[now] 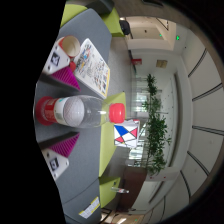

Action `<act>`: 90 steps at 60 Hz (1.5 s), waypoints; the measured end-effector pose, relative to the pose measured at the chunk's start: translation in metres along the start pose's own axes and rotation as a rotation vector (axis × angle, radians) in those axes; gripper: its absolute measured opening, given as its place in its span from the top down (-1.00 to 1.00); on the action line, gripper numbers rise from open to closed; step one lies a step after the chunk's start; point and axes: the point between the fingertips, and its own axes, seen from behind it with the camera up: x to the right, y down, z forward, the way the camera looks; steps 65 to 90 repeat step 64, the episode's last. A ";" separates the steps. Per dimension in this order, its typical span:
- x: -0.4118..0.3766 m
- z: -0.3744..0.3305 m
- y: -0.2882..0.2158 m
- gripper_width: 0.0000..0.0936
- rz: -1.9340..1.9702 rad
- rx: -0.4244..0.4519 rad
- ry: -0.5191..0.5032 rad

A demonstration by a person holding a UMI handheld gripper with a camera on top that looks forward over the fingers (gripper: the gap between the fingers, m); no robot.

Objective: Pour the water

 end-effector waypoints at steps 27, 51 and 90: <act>-0.018 -0.204 -0.026 -0.83 -0.016 0.011 0.080; -0.038 -0.345 -0.005 -0.83 0.002 0.003 0.112; -0.037 -0.363 -0.005 -0.83 0.031 0.020 0.116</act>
